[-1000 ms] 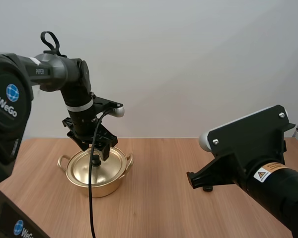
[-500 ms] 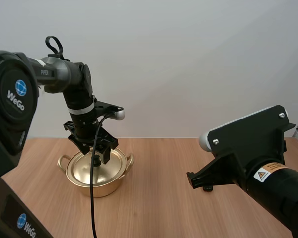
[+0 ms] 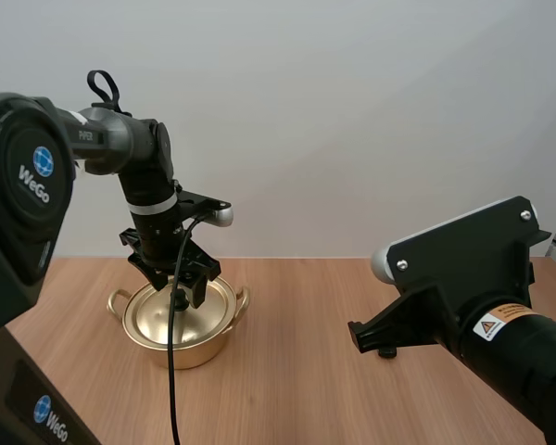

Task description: Open the pot, put the car inside, and close it

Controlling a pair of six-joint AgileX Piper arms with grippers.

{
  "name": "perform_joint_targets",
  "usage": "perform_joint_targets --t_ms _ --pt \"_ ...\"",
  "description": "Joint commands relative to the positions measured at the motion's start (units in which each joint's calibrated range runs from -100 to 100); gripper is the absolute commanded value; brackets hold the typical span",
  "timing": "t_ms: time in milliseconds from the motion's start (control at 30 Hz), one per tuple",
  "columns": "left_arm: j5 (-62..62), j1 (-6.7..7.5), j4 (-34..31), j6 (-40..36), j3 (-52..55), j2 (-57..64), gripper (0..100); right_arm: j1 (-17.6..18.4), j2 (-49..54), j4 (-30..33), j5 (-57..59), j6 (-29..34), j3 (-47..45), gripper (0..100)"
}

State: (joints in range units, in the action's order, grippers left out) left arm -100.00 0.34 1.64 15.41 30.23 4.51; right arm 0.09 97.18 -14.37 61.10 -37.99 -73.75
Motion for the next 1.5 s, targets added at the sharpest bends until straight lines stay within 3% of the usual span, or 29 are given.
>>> perform_joint_targets --t_ms 0,300,600,1467 --pt "0.0 0.0 0.04 -0.2 0.11 -0.29 99 -0.03 0.06 0.05 0.08 -0.07 0.03 0" --pt "0.0 0.0 0.04 -0.23 0.11 -0.69 98 -0.03 0.06 0.05 0.08 -0.07 0.03 0" --pt "0.0 0.0 0.04 -0.23 0.11 -0.69 68 -0.03 0.06 0.05 0.08 -0.07 0.03 0" --pt "0.0 0.0 -0.07 0.0 2.48 -3.19 68 -0.03 0.06 0.05 0.24 -0.07 0.03 0"
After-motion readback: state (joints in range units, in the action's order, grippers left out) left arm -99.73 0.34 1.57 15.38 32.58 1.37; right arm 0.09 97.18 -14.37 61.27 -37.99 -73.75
